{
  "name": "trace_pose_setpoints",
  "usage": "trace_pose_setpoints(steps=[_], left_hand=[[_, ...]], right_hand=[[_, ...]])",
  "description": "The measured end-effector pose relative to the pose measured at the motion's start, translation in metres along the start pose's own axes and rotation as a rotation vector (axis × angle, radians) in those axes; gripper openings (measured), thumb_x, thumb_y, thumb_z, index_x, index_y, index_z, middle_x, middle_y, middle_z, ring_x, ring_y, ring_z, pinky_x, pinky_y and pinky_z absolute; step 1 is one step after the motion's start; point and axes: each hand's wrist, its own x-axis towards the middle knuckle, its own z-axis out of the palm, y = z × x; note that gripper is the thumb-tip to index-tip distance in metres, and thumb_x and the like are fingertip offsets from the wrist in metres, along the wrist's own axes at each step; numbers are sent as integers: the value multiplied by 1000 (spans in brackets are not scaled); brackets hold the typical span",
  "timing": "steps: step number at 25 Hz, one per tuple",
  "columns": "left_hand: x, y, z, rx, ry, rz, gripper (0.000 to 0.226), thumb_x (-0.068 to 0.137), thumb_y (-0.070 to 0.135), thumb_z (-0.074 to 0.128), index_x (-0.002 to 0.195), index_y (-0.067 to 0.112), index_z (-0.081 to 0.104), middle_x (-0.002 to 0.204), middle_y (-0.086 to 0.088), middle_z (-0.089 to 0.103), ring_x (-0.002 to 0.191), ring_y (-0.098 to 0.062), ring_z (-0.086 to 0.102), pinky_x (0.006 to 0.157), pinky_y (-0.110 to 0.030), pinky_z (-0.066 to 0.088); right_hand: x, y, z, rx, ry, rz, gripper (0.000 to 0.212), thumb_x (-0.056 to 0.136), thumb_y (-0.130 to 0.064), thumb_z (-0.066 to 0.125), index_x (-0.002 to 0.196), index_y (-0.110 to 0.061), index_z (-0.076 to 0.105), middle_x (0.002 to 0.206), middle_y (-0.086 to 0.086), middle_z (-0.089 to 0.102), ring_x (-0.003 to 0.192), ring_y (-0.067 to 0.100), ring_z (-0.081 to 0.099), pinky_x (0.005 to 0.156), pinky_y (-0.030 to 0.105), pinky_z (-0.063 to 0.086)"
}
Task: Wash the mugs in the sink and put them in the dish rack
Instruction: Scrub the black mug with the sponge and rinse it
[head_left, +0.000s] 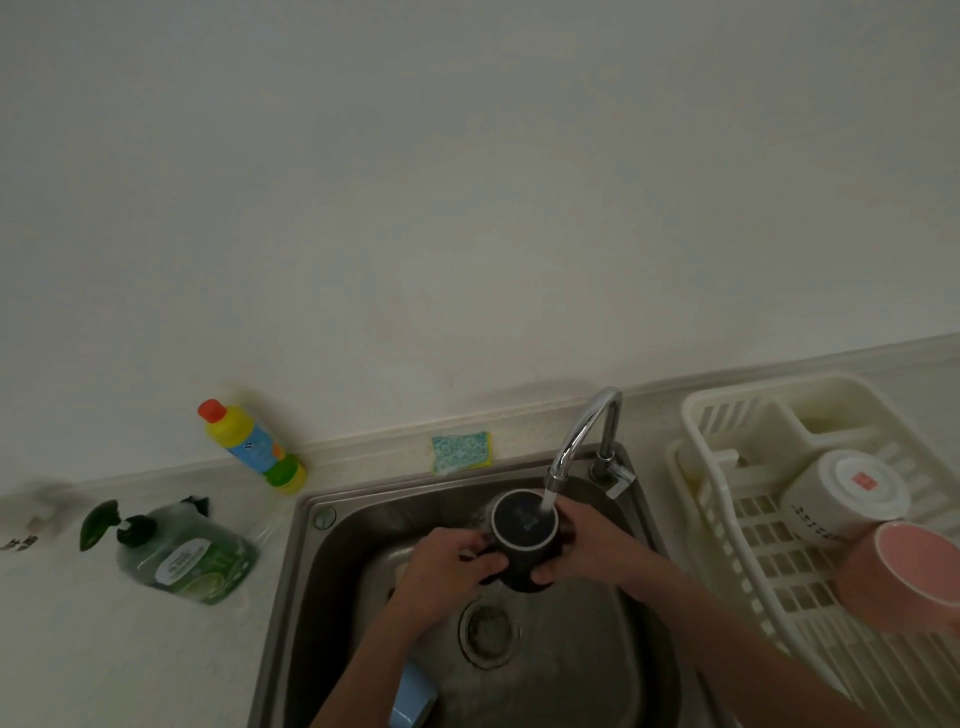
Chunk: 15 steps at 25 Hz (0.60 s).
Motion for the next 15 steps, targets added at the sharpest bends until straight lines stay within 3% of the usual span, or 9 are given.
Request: trace_pose_setpoints(steps=[2, 7, 15], left_hand=[[4, 8, 4, -54, 7, 10, 15, 83, 30, 75, 96, 24, 78, 83, 11, 76, 80, -3, 71, 81, -36, 59], [9, 21, 18, -176, -69, 12, 14, 89, 22, 72, 100, 16, 76, 87, -1, 75, 80, -14, 73, 78, -41, 61], [-4, 8, 30, -207, -193, -49, 16, 90, 21, 70, 102, 11, 72, 95, -1, 75, 85, -13, 74, 79, -37, 61]], right_hand=[[-1, -2, -10, -10, -5, -20, 79, 57, -1, 90, 125, -24, 59, 119, -7, 70, 115, 11, 64, 97, 30, 52], [-10, 6, -27, -19, 3, -20, 90, 54, -11, 92, 134, -29, 54, 128, -3, 65, 122, 16, 60, 103, 48, 49], [-29, 24, -16, -9, -28, 32, 90, 53, -16, 91, 133, -32, 53, 128, -8, 64, 123, 11, 58, 105, 46, 47]])
